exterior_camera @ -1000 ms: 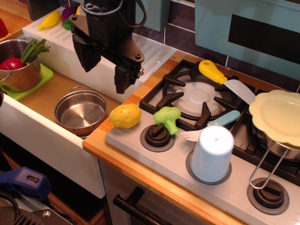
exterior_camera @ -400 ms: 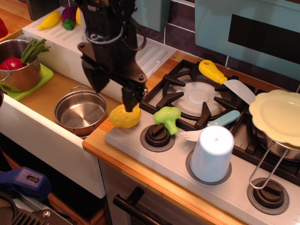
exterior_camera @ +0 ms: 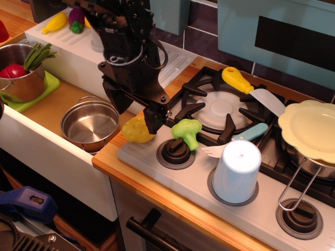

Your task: Put potato in pot or pan

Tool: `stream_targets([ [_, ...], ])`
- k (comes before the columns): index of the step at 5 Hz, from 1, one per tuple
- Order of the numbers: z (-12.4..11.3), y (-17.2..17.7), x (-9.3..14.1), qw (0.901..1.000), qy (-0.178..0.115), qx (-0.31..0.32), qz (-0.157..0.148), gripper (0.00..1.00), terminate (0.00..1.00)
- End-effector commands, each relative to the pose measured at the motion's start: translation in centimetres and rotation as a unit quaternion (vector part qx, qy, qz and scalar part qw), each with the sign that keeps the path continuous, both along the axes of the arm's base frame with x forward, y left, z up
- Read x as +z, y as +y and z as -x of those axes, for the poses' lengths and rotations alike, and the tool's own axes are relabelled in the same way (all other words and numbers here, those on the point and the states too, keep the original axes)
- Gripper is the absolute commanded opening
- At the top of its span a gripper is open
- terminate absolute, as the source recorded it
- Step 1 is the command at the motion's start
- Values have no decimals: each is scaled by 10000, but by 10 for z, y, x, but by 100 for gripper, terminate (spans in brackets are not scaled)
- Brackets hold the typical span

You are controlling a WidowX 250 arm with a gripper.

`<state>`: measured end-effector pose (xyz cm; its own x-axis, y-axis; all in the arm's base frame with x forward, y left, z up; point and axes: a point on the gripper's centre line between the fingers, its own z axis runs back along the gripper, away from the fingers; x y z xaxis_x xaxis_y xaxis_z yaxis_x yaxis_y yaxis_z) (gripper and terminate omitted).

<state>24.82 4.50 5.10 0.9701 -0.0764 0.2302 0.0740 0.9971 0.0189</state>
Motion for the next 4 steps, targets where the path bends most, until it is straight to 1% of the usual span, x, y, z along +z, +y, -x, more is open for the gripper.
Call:
stream_targets([
  [1,-9,5,-8,9996,-169,3,219,100,0],
  [2,-4,5,-19,9993,-227,49,277,100,0],
  [3,-1,7,-30,9983,-352,-27,466,100,0],
  [4,2,4,-32,9986,-336,93,400,0,0],
])
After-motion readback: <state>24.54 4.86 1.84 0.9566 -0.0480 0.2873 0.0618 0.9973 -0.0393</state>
